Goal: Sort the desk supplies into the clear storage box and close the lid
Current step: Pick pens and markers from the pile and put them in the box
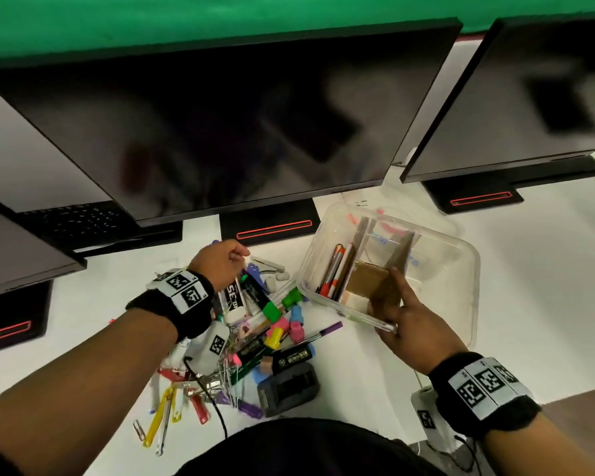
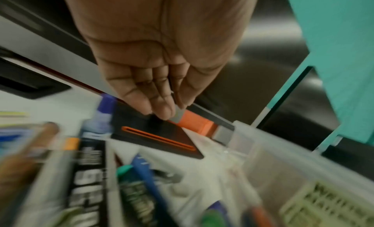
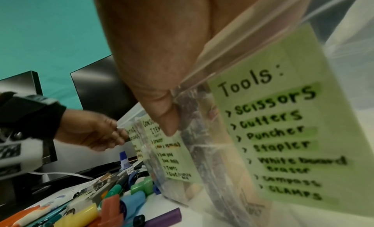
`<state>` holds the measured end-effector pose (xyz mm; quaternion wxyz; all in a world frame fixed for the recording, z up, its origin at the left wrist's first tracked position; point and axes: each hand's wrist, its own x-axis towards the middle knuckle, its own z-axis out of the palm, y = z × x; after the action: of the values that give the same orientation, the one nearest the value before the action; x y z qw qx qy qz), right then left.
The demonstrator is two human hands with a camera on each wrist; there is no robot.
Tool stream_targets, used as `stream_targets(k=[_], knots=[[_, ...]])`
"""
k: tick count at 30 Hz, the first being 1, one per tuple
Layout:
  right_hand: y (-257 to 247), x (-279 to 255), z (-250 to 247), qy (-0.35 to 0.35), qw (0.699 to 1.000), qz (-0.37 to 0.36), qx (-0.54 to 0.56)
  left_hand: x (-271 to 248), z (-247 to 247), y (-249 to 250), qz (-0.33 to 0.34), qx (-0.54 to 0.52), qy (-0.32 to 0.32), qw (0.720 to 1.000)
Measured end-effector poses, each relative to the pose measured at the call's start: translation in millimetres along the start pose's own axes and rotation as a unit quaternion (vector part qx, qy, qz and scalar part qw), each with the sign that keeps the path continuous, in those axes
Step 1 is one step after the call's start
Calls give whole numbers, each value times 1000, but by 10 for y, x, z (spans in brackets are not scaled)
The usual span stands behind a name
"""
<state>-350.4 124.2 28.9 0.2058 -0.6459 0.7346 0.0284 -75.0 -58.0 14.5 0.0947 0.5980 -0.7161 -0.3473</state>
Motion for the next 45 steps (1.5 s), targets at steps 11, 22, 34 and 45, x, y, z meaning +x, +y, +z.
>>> stream_targets(k=[11, 22, 34, 45], knots=[[-118, 86, 30, 3, 1000, 26, -7, -495, 871, 237, 292, 301, -221, 881], [-122, 86, 27, 8, 1000, 17, -20, -419, 1277, 380, 297, 438, -204, 823], [-143, 163, 132, 28, 999, 3, -22, -592, 1021, 385, 295, 217, -168, 915], [-108, 259, 175, 20, 1000, -2, 1, -602, 1162, 308, 199, 397, -258, 858]])
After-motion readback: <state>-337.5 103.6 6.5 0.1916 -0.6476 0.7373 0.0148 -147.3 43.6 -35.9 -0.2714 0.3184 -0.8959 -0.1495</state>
